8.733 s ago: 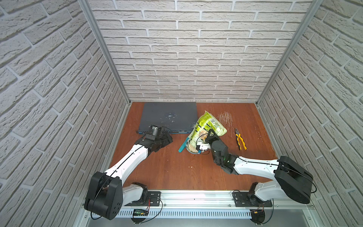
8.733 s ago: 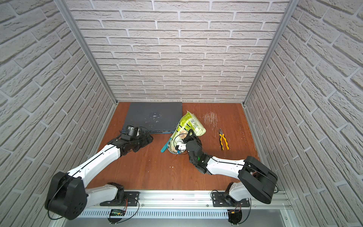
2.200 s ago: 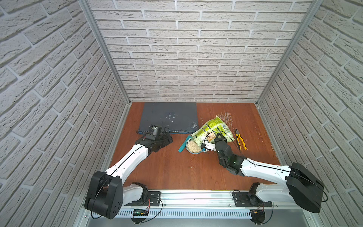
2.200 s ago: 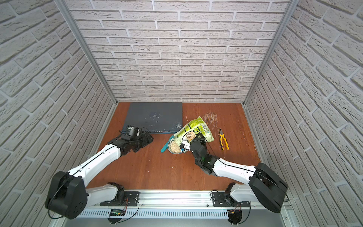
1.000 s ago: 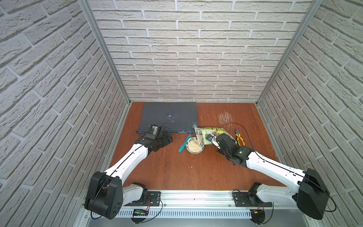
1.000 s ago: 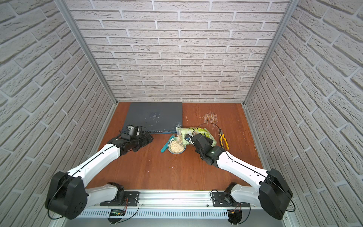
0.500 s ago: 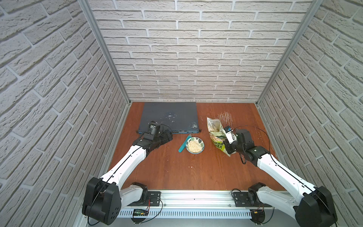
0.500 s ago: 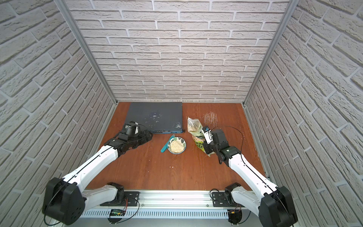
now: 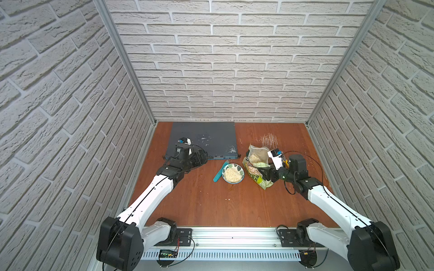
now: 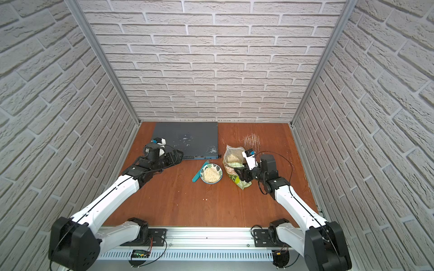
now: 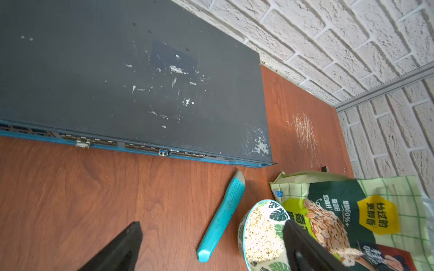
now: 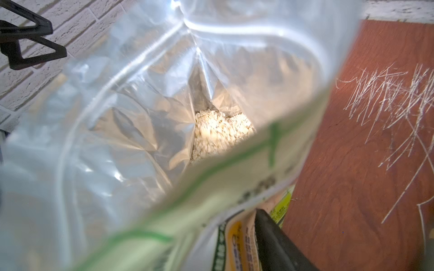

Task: Pour the oats into the breakfast bowl
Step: Place the oats bag at the center of the board.

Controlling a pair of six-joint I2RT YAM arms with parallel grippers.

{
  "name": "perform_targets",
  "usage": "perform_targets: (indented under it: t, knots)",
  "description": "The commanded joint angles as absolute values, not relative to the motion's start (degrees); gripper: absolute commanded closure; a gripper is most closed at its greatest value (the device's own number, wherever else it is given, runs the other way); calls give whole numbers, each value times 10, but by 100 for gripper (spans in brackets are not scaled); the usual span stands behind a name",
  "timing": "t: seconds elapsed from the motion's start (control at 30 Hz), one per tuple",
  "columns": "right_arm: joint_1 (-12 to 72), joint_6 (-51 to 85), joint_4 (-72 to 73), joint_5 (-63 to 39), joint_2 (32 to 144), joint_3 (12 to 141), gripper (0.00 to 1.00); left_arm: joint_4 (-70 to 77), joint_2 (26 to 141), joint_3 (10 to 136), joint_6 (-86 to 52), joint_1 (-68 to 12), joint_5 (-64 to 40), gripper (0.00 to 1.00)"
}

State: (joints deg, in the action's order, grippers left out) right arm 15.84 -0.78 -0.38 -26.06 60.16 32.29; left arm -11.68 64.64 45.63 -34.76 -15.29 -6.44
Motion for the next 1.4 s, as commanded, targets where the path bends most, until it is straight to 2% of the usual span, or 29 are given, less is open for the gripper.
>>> perform_targets:
  t: [0.0,0.07,0.13,0.17,0.23,0.27,0.47,0.7,0.9,1.13,1.37]
  knots:
    - [156,-49,-27,-258,568,355,30,-73,648,472,-317,-150,-74,4]
    - [156,-63,-60,-249,559,371,34,-75,652,481,-301,-150,-74,4]
    - [156,-71,-84,-250,552,381,46,-72,656,487,-288,-150,-75,4]
    - [156,-75,-96,-257,548,387,58,-69,657,490,-283,-150,-78,4]
    - [156,-85,-128,-269,547,407,88,-61,662,497,-268,-150,-87,4]
    - [158,-89,-145,-274,548,418,95,-58,666,502,-262,-150,-90,4]
    - [167,-129,-245,-294,542,504,96,-27,692,534,-193,-154,-180,2]
    - [168,-251,-438,-286,540,634,96,-9,710,534,-12,-174,-368,2]
    - [168,-322,-512,-356,534,689,96,32,701,513,119,-222,-452,3]
    - [171,-343,-510,-427,518,699,97,-2,726,527,218,-307,-467,3]
    - [176,-369,-532,-446,527,714,96,5,755,545,225,-331,-455,5]
